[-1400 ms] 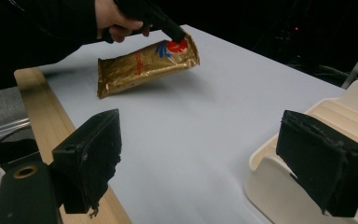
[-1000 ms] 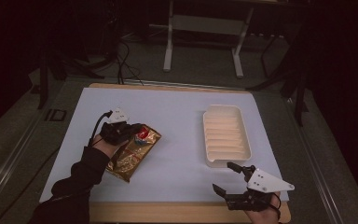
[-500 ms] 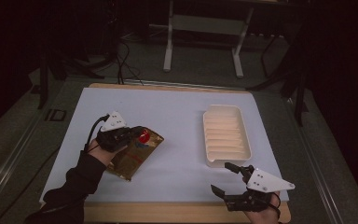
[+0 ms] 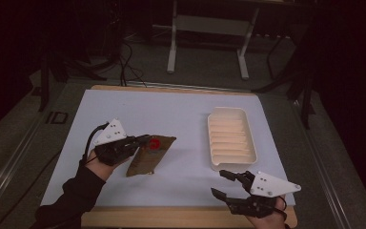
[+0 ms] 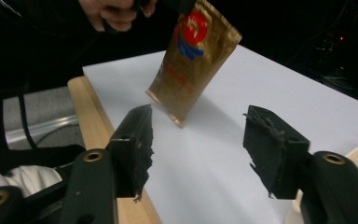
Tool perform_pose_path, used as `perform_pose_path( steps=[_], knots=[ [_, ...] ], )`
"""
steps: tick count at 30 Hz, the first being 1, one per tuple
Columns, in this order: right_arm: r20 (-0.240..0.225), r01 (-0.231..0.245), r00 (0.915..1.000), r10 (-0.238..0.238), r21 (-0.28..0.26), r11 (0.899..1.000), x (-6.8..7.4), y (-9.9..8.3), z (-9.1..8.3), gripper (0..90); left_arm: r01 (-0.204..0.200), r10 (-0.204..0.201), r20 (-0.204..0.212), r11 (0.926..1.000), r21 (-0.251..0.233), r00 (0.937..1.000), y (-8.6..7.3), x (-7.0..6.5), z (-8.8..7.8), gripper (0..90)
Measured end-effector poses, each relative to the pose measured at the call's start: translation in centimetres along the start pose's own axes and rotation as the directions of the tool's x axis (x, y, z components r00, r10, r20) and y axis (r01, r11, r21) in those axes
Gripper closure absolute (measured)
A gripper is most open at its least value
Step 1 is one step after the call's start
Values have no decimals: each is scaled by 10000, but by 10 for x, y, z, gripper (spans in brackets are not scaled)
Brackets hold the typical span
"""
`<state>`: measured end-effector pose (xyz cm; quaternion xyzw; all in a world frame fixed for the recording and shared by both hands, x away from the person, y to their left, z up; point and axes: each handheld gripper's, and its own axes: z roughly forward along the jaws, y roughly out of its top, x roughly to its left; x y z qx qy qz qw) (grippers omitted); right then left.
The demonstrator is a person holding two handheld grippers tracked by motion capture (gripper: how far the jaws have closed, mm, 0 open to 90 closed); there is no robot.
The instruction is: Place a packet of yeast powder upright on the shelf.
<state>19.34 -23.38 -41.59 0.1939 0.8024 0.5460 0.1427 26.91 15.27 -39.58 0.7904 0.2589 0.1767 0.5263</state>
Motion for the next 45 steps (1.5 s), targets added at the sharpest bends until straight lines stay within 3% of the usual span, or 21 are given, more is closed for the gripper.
perform_pose_path(
  steps=[3,10,13,18,19,22,23,26,31,37,38,41,45],
  knots=[
    [-131,213,9997,-210,190,9996,-2,7,6,503,-46,53,267,9997,-260,9996,7,-6,2,900],
    [32,30,10000,-30,174,9998,-22,28,16,351,-153,245,1119,9964,-829,9934,21,-23,12,900],
    [51,4,10000,-7,401,9992,-29,36,23,274,-80,215,1443,9956,-931,9893,23,-30,20,900],
    [-269,-285,9992,304,679,9973,-38,43,39,257,183,63,2185,9937,-1104,9758,26,-40,30,900],
    [-289,-301,9991,323,749,9967,-38,43,42,258,170,96,2189,9927,-1191,9757,27,-42,32,900],
    [-613,-505,9966,553,776,9957,-40,42,47,311,339,-12,2341,9902,-1357,9722,30,-47,35,900],
    [-736,-481,9958,541,804,9956,-40,42,48,341,325,24,2467,9900,-1374,9691,31,-48,36,900],
    [-988,-393,9939,485,938,9948,-40,42,50,419,286,109,2534,9880,-1516,9673,33,-54,38,900],
    [-1127,-215,9930,345,1152,9931,-40,44,48,512,255,195,2536,9846,-1730,9671,35,-63,38,900],
    [-1427,-205,9890,382,1229,9922,-43,46,45,602,354,178,2837,9828,-1813,9588,37,-66,37,900],
    [-1420,-180,9892,362,1280,9916,-43,46,46,619,344,180,2742,9822,-1849,9615,37,-67,37,900],
    [-1709,93,9851,173,1534,9881,-43,47,47,716,329,199,2792,9825,-1832,9600,37,-68,36,900],
    [-2013,605,9793,-236,1790,9820,-40,49,49,761,315,203,2864,9840,-1752,9579,35,-67,37,900]
  ],
)
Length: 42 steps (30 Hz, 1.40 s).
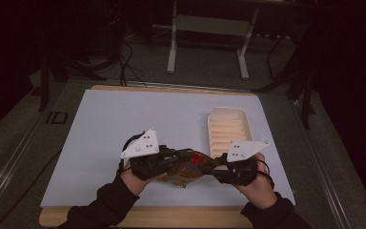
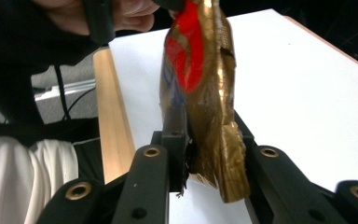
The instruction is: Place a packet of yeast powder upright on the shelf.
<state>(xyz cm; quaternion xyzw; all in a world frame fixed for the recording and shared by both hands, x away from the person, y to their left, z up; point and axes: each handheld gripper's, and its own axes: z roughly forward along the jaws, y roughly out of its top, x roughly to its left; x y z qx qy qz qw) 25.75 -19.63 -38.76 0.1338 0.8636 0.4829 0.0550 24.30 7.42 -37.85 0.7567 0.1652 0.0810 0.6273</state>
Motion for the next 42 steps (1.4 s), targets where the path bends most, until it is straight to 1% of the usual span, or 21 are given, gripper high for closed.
perform_pose_path(
  steps=[2,4,9,12,14,16,18,21,23,24,25,26,27,29,33,34,35,37,39,41,42],
  knots=[
    [-80,192,9998,-192,49,9998,0,0,1,772,-15,15,-8,10000,40,10000,-1,1,-1,899],
    [-160,179,9997,-177,121,9998,-1,0,1,782,-1,1,17,10000,85,10000,-1,2,-2,898],
    [-305,381,9988,-374,238,9990,-2,2,1,795,-25,24,158,10000,77,9999,-2,3,-2,887],
    [-341,444,9985,-433,310,9985,-1,3,0,801,67,-69,361,10000,44,9993,-1,5,-3,834],
    [-366,453,9984,-440,356,9983,-1,3,-1,804,116,-111,608,9999,-68,9981,-1,5,-3,727],
    [-308,505,9983,-493,404,9979,-1,4,-1,806,-21,37,455,9994,-348,9990,-1,4,-4,602],
    [-285,548,9982,-536,431,9976,-1,5,-1,807,-68,87,454,9990,-436,9989,0,4,-6,501],
    [-236,585,9981,-577,357,9976,-3,7,-3,807,-136,150,175,9971,-755,9997,0,4,-10,309],
    [-151,590,9982,-585,309,9978,-6,8,-5,808,206,-201,66,9965,-808,9998,-2,6,-13,240],
    [-106,655,9978,-652,300,9974,-8,9,-8,808,230,-238,-112,9973,-696,9997,-3,7,-15,202],
    [-106,655,9978,-652,300,9974,-8,9,-8,808,230,-238,-112,9973,-696,9997,-3,7,-15,153],
    [73,712,9974,-713,168,9973,-11,12,-14,809,-18,-8,-950,9996,-276,9955,-7,8,-20,102],
    [134,710,9974,-713,158,9973,-12,14,-17,809,53,-81,-1177,9997,-240,9930,-9,9,-22,76],
    [278,779,9966,-781,82,9969,-15,18,-22,809,297,-332,-1233,9991,-297,9918,-15,12,-26,29],
    [619,883,9942,-882,13,9961,-22,25,-33,810,262,-272,-1566,9996,-87,9873,-25,16,-35,28],
    [727,876,9935,-873,-7,9962,-24,26,-36,811,177,-196,-1753,9998,-126,9843,-28,17,-36,28],
    [832,891,9926,-883,-65,9960,-27,28,-39,811,-28,4,-1935,9999,-121,9811,-31,18,-39,28],
    [1008,895,9911,-874,-162,9959,-33,30,-45,811,-205,212,-2158,9998,52,9762,-38,20,-42,29],
    [1267,885,9883,-855,-180,9959,-38,32,-50,811,-150,154,-2197,9999,37,9755,-46,22,-46,29],
    [1518,951,9842,-910,-202,9953,-45,34,-55,811,-22,40,-2313,10000,78,9729,-54,25,-50,29],
    [1518,951,9842,-910,-202,9953,-45,34,-55,811,-22,40,-2313,10000,78,9729,-54,25,-50,29]
  ],
)
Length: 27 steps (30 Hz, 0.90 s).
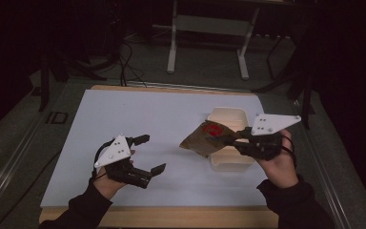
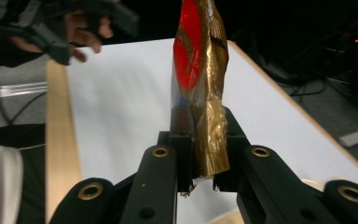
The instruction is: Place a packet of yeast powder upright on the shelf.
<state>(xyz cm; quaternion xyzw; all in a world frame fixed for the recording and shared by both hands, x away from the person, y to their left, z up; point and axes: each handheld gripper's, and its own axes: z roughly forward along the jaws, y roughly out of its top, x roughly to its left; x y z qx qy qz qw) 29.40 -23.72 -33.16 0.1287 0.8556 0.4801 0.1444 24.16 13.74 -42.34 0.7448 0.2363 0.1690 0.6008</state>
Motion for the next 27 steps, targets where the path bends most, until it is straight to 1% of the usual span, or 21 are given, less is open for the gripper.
perform_pose_path(
  steps=[1,2,3,4,5,6,7,10,12,13,14,16,17,20,22,24,27],
  knots=[
    [122,-41,9999,42,-41,10000,-4,0,-2,811,50,-50,-56,10000,-76,10000,-6,2,-2,29],
    [271,44,9996,-43,-56,10000,-9,0,-5,811,83,-84,-108,10000,-52,9999,-9,3,-3,29],
    [356,84,9993,-83,-53,10000,-12,0,-6,811,96,-97,-207,9999,-75,9997,-12,4,-4,29],
    [465,85,9989,-82,-60,9999,-15,-1,-7,811,92,-99,-355,9997,-211,9993,-17,4,-5,29],
    [584,87,9983,-84,-56,9999,-20,-1,-9,811,8,-13,-434,9999,-124,9991,-20,5,-6,29],
    [667,129,9977,-127,-28,9999,-22,-2,-10,811,-59,55,-453,9999,-87,9990,-24,5,-7,29],
    [803,109,9967,-107,-14,9999,-26,-3,-12,811,-40,35,-431,9999,-127,9991,-28,6,-8,29],
    [1125,84,9936,-87,31,10000,-35,-7,-16,811,71,-74,-466,9999,-72,9989,-40,9,-10,29],
    [1342,140,9908,-158,137,9998,-42,-10,-18,811,143,-141,-457,9999,36,9989,-46,11,-11,28],
    [1519,193,9882,-214,153,9997,-44,-12,-19,811,219,-216,-380,9997,63,9990,-49,12,-11,28],
    [1622,263,9863,-293,206,9994,-48,-14,-20,811,286,-283,-387,9996,57,9988,-51,12,-11,29],
    [1719,266,9846,-324,360,9990,-53,-17,-20,811,375,-369,-396,9992,153,9985,-56,13,-11,29],
    [1737,301,9841,-374,448,9985,-56,-19,-20,811,418,-414,-424,9991,101,9982,-58,13,-11,29],
    [1713,292,9844,-391,603,9978,-64,-23,-20,811,437,-428,-488,9989,179,9979,-61,14,-11,28],
    [1670,241,9853,-351,675,9974,-69,-26,-20,811,519,-511,-514,9985,148,9974,-62,14,-11,29],
    [1721,307,9841,-444,811,9962,-73,-29,-19,812,564,-557,-547,9984,100,9969,-63,15,-11,29],
    [1739,388,9830,-595,1201,9920,-78,-33,-17,812,667,-660,-620,9977,88,9959,-64,17,-12,29]
  ],
)
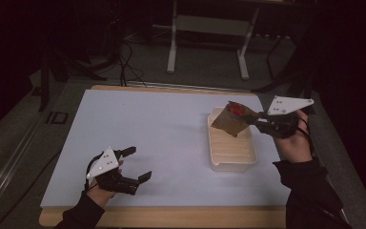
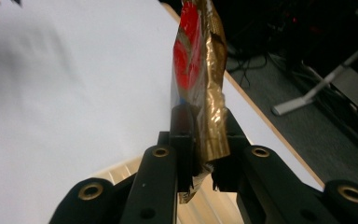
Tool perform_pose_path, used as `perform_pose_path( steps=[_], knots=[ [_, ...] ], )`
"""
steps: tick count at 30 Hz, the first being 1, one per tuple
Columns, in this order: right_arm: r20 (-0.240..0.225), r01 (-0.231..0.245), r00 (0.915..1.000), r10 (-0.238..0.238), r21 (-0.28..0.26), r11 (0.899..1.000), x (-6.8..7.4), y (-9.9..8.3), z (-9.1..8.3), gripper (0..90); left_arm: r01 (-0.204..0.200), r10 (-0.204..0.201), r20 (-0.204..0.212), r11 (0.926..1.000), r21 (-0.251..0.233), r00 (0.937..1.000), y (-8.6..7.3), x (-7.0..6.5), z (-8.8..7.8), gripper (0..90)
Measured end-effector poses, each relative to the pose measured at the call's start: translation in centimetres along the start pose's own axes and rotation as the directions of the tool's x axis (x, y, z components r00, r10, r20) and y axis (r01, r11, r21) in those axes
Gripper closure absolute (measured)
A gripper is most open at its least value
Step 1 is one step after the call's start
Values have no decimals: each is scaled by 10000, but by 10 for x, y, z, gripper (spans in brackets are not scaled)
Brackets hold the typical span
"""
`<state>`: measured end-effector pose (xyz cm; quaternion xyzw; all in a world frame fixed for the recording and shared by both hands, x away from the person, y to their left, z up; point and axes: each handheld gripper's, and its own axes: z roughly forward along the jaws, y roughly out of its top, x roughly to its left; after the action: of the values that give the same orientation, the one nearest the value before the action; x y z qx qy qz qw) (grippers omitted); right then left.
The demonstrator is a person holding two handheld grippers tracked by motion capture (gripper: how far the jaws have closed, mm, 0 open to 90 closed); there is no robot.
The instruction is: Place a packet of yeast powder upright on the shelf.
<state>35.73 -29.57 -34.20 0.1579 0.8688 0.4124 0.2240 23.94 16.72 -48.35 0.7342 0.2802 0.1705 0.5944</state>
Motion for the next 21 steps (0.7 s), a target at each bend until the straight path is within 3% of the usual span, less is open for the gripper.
perform_pose_path(
  steps=[7,18,21],
  knots=[
    [-232,-1,9997,17,684,9977,-8,-9,9,811,189,-189,-65,9998,-62,9998,-2,3,-1,29],
    [-359,795,9965,-753,1382,9872,-10,-7,26,809,460,-461,-63,9988,-189,9989,-5,5,-3,29],
    [-609,937,9944,-859,1409,9856,-13,-5,32,810,540,-541,-49,9983,-202,9985,-5,6,-3,29]
  ],
)
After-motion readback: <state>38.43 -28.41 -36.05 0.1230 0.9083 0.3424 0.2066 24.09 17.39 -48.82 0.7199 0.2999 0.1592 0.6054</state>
